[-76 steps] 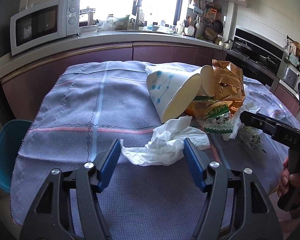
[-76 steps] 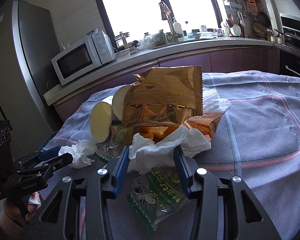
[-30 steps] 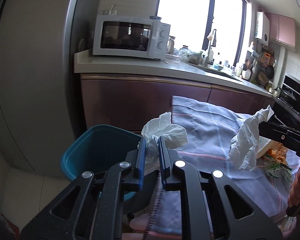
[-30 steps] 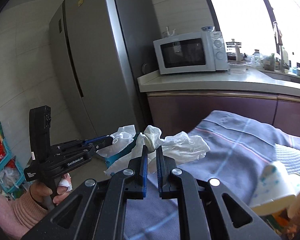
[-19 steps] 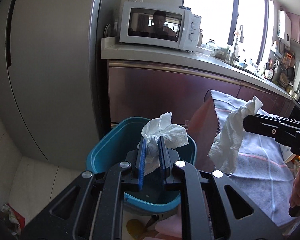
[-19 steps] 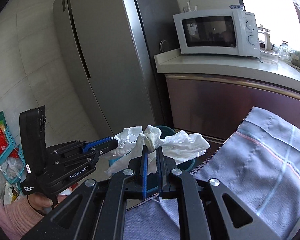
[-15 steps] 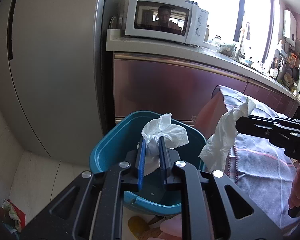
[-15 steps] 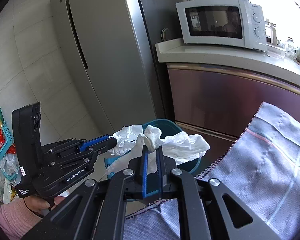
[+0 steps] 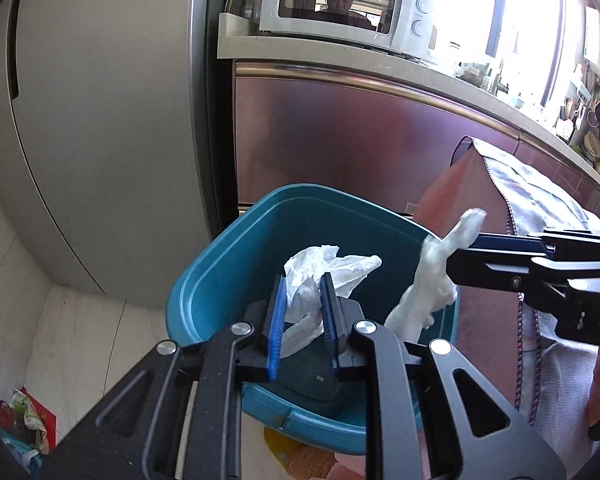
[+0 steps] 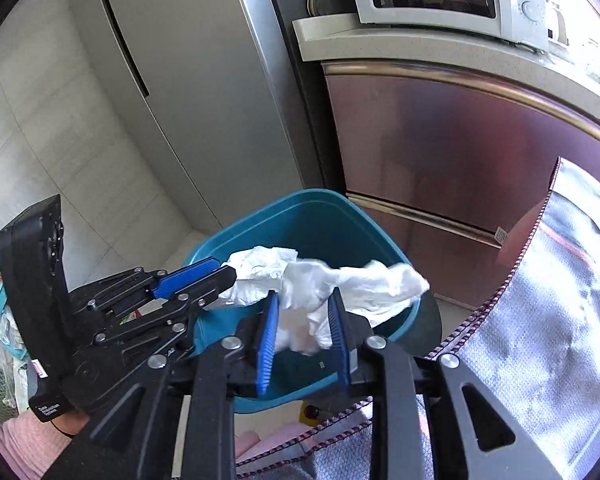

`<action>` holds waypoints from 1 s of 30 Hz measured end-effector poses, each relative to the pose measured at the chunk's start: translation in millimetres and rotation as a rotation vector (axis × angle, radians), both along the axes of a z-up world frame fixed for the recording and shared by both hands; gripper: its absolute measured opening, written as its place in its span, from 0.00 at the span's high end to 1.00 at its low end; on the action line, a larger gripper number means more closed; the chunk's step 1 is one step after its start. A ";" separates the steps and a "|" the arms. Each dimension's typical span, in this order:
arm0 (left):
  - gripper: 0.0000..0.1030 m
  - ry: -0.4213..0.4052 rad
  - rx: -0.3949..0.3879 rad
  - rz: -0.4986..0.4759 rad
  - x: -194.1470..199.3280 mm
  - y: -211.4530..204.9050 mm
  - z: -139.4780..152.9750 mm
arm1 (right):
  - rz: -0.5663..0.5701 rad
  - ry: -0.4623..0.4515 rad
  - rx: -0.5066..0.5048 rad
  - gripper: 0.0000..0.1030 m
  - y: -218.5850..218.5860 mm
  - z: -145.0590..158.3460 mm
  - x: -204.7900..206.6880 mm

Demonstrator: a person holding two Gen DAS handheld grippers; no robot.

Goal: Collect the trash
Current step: 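Carry both tissues to the teal bin and open both grippers to drop them, then return both tools to the table toward the paper cups and gold bag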

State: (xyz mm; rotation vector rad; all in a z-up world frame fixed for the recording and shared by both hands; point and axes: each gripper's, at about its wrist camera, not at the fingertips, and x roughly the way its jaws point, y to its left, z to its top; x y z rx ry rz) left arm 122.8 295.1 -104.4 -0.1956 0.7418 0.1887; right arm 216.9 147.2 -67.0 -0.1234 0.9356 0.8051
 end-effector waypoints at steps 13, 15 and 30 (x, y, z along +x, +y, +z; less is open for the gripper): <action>0.65 -0.030 0.019 0.002 -14.3 -13.9 4.6 | -0.033 -0.025 0.051 0.69 -39.9 12.4 -14.4; 0.63 -0.050 0.021 -0.010 -20.1 -21.0 11.2 | -0.044 -0.051 0.076 0.66 -55.2 20.9 -24.1; 0.50 -0.223 -0.018 -0.333 -49.0 -139.3 76.5 | -0.318 -0.256 0.182 0.53 -226.3 75.3 -107.4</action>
